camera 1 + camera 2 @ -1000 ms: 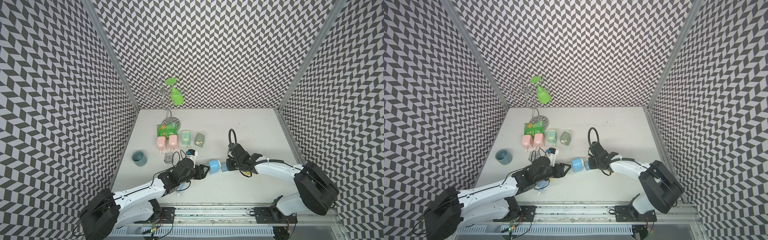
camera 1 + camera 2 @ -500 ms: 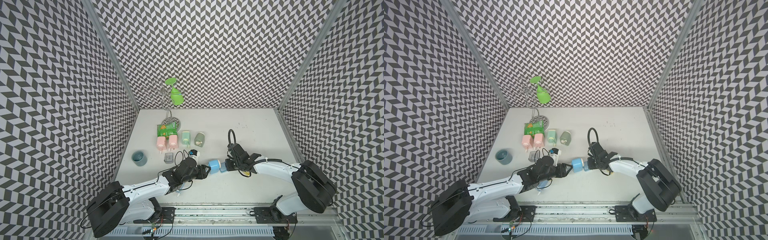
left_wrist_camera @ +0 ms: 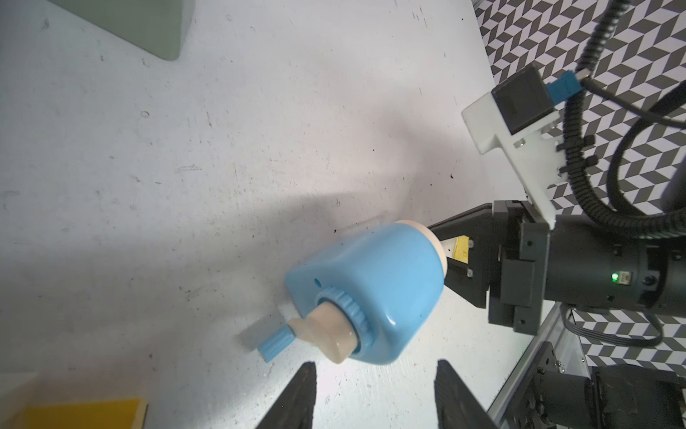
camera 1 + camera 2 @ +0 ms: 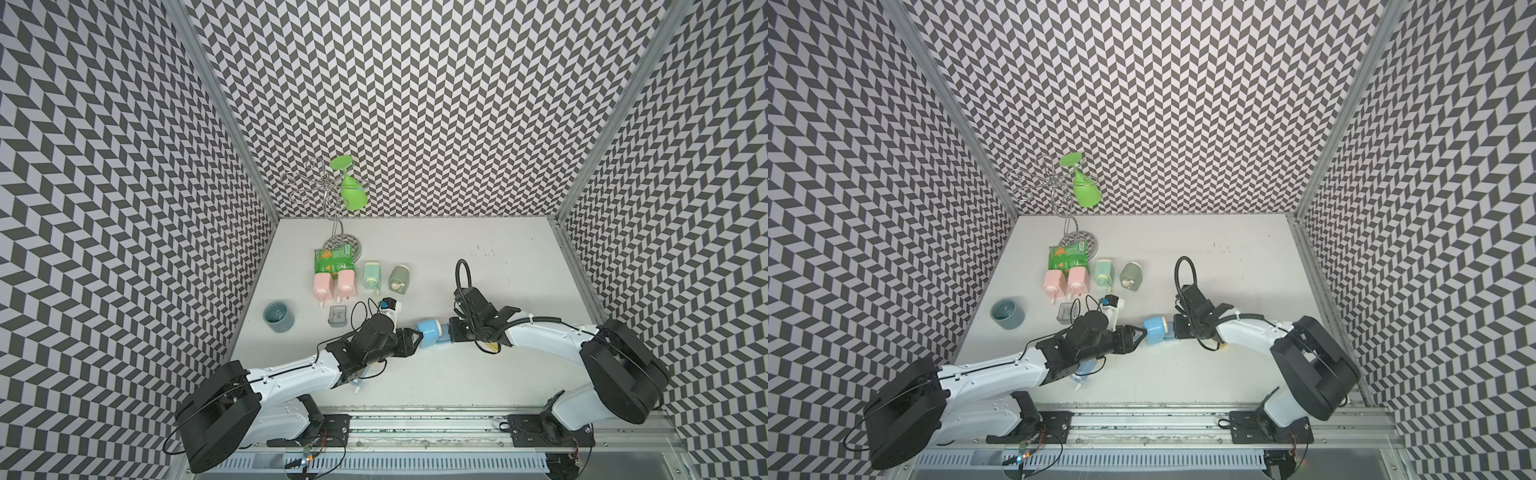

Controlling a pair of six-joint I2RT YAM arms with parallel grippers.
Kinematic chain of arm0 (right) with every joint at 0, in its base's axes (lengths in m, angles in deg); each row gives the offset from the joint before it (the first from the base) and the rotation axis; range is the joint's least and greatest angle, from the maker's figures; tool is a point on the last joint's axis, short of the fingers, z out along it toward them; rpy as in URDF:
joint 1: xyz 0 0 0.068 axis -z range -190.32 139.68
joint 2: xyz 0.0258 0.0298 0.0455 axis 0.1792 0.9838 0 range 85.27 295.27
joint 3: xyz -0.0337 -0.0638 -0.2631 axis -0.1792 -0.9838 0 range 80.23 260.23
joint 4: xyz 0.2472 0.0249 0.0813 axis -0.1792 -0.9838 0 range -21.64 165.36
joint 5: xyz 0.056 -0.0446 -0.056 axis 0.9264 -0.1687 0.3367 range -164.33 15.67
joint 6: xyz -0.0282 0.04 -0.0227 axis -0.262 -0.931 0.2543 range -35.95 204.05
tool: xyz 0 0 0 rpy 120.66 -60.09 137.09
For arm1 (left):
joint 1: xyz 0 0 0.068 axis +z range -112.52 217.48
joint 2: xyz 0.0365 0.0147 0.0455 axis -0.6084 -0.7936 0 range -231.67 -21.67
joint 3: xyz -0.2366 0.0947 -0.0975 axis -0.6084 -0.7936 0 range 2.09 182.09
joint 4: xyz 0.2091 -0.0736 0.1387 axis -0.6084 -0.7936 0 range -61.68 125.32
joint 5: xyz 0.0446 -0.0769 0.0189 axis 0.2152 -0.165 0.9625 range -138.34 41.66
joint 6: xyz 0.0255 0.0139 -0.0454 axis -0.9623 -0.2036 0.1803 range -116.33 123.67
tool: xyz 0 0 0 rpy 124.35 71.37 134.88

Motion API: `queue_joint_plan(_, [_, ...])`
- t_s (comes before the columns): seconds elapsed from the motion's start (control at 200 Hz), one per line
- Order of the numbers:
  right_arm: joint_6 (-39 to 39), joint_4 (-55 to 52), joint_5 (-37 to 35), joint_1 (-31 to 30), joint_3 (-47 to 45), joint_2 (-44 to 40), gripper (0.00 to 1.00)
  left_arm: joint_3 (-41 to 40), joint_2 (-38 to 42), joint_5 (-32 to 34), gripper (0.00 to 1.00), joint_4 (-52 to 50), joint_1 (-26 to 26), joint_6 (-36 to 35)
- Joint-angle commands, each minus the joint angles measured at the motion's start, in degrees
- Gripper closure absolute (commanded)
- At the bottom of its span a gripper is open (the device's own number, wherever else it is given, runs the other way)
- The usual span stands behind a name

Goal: Put the tray back into the pencil sharpener
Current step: Close the container of the pencil sharpener.

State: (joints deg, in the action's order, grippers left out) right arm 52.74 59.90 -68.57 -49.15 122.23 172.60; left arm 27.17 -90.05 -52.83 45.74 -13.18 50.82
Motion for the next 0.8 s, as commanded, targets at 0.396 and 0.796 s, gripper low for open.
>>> queue_joint_plan(0.396, [-0.60,2.94,0.51,-0.99,2.21,1.68,0.88,1.64,-1.17,-0.69,0.50,1.80,-0.52,-1.45])
queue_joint_plan(0.796, [-0.79,5.04,5.49,-1.21,1.58,0.92,0.85,2.18,-2.15,-1.03,0.52,2.08,-0.69,-1.80])
